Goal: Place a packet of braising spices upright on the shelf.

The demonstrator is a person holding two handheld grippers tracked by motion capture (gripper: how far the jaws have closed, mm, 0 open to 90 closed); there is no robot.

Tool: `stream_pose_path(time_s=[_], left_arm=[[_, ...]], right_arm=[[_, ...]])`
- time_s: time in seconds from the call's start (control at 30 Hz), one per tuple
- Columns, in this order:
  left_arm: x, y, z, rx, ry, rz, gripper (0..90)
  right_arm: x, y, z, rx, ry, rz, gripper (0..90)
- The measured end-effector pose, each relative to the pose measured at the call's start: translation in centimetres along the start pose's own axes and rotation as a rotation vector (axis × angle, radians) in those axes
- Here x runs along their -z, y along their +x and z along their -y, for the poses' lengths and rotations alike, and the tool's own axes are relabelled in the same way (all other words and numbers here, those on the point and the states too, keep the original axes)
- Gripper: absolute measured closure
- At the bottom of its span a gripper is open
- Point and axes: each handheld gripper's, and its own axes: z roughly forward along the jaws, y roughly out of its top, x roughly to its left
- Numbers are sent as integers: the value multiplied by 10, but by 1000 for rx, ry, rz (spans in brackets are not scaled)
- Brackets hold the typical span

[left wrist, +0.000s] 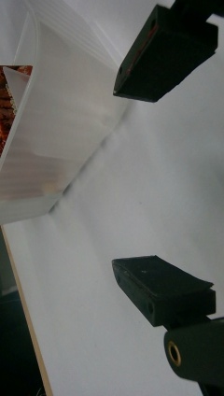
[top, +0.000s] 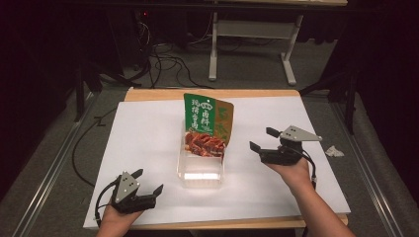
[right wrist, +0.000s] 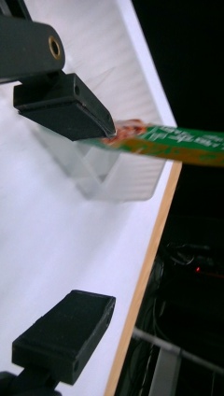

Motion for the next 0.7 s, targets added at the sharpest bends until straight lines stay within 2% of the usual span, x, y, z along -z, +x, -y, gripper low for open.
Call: stream_pose_path(time_s=[0.1,0.13,0.17,0.23,0.37,0.47,0.5,0.57,0.7], left_arm=[[0,0,0,-2,3,1,151],[0,0,0,-2,4,2,151],[-1,-1,0,-3,4,1,151],[-1,-1,0,-2,6,3,151],[-2,-2,0,-7,9,7,151],[-3,-4,-1,-19,9,19,151],[-3,-4,-1,-19,9,19,150],[-5,-5,-2,-24,11,22,151],[-7,-6,-3,-30,13,27,151]], right_arm=[[16,-5,10,-7,15,34,168],[16,-5,10,-7,15,34,168],[27,-8,17,-17,19,57,167],[38,-10,26,-24,16,80,167],[60,-14,47,-57,19,111,157],[79,-15,65,-63,20,140,156],[79,-15,65,-63,20,140,156],[87,-16,76,-63,36,150,158],[81,-18,85,-75,77,145,157]])
